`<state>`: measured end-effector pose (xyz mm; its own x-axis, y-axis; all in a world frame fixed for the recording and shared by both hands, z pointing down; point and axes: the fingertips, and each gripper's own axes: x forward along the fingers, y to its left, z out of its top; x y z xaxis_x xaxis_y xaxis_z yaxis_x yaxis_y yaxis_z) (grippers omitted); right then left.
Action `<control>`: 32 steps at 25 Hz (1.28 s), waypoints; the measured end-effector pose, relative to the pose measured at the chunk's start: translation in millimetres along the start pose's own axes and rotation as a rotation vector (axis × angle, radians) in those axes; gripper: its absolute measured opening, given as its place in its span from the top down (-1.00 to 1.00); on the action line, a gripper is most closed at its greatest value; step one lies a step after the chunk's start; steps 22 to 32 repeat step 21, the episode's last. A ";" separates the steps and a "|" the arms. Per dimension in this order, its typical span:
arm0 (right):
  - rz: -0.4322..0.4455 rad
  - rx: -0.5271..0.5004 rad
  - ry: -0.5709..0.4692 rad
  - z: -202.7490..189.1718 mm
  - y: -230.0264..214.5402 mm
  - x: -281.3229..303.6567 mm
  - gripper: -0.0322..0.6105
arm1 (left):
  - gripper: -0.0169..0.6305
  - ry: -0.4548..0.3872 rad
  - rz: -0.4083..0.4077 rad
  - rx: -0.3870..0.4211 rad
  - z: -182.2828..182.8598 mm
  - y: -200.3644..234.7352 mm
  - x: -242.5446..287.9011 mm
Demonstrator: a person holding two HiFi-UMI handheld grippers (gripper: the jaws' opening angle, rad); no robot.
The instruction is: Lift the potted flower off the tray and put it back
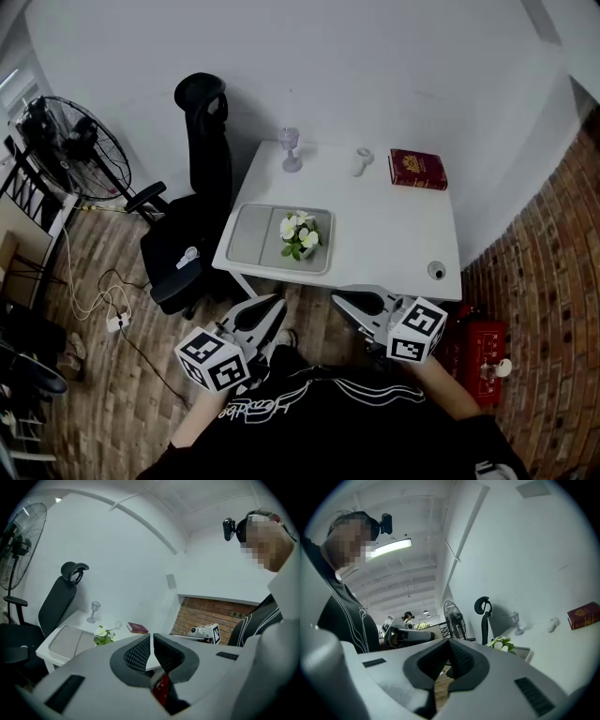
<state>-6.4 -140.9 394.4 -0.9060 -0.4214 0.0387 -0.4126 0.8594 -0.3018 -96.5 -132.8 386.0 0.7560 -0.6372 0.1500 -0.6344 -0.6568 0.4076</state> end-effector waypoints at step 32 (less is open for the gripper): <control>-0.011 -0.033 0.015 -3.3 12.6 -9.6 0.90 | 0.81 0.010 0.015 0.021 -9.8 -11.2 -3.8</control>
